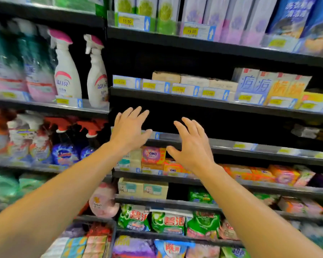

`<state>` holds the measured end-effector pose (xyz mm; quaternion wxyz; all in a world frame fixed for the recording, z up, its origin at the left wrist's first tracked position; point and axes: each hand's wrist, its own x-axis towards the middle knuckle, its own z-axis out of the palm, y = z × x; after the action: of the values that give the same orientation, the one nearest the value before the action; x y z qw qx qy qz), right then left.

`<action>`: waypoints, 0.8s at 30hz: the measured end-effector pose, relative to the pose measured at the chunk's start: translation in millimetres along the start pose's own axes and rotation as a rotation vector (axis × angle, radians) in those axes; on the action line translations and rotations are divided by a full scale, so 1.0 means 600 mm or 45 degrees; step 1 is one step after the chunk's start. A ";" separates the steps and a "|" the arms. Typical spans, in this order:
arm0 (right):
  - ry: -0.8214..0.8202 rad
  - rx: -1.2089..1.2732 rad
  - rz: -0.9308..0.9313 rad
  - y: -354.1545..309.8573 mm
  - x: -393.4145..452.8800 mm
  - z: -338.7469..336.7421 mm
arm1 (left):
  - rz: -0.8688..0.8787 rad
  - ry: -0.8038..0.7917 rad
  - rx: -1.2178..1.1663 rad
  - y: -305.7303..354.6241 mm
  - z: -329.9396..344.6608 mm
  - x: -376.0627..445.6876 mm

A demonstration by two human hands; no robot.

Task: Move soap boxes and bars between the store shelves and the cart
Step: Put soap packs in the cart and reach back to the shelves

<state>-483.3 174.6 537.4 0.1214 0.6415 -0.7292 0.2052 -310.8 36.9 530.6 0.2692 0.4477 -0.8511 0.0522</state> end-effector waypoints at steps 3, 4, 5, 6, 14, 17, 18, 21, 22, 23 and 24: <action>-0.072 0.021 -0.025 -0.024 -0.081 0.025 | 0.002 -0.098 0.079 -0.006 0.016 -0.111; -0.096 0.028 -0.038 -0.034 -0.108 0.036 | -0.006 -0.135 0.089 -0.006 0.021 -0.151; -0.127 0.037 -0.047 -0.045 -0.135 0.046 | -0.023 -0.171 0.084 -0.008 0.026 -0.192; -0.167 0.047 -0.055 -0.057 -0.162 0.057 | -0.050 -0.213 0.081 -0.010 0.032 -0.234; -0.510 0.095 -0.221 -0.154 -0.334 0.155 | -0.138 -0.393 0.034 -0.043 0.044 -0.541; -0.632 0.135 -0.270 -0.200 -0.387 0.196 | -0.237 -0.496 0.057 -0.072 0.052 -0.645; -0.660 0.147 -0.300 -0.216 -0.403 0.210 | -0.281 -0.548 0.041 -0.085 0.054 -0.675; -0.787 0.168 -0.367 -0.267 -0.440 0.248 | -0.415 -0.642 0.000 -0.128 0.053 -0.752; -0.821 0.175 -0.387 -0.286 -0.448 0.258 | -0.458 -0.654 -0.008 -0.142 0.048 -0.774; -0.847 0.189 -0.406 -0.305 -0.454 0.269 | -0.495 -0.646 -0.013 -0.157 0.043 -0.794; -0.862 0.209 -0.424 -0.326 -0.458 0.279 | -0.527 -0.636 -0.014 -0.172 0.035 -0.812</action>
<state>-235.4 323.8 296.0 -0.1461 0.7902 -0.5949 0.0169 -16.7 326.3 250.9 0.0594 0.6087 -0.7821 -0.1194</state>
